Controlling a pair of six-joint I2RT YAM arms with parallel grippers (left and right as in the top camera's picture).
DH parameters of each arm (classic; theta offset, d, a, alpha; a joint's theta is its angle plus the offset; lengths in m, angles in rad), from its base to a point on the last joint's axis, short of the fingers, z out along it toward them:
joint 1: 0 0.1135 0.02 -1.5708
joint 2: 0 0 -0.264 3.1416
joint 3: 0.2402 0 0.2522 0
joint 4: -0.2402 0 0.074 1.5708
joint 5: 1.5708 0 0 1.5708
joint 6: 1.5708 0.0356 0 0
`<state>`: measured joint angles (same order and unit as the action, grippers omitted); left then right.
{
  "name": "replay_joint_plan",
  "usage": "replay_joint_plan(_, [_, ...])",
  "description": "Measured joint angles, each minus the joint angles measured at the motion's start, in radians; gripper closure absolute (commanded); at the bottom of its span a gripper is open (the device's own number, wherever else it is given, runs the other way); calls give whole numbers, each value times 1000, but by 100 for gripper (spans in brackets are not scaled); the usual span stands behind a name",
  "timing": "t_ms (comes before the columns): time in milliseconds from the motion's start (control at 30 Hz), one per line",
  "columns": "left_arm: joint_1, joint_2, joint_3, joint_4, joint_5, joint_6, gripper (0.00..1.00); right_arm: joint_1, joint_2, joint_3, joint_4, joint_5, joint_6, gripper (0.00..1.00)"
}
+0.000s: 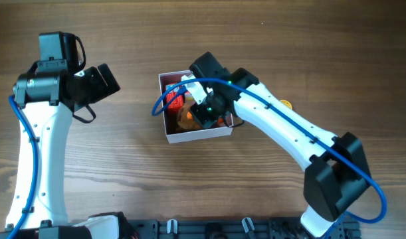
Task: Pack container
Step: 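Press the plush bear down into the box with the right gripper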
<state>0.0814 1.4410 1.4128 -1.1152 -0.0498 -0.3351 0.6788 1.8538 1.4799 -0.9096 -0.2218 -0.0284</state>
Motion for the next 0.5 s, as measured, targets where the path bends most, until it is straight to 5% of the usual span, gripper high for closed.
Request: replay_joint_plan(500, [0, 0, 0, 0, 0, 0, 0, 78, 93, 0, 163, -47, -22, 88])
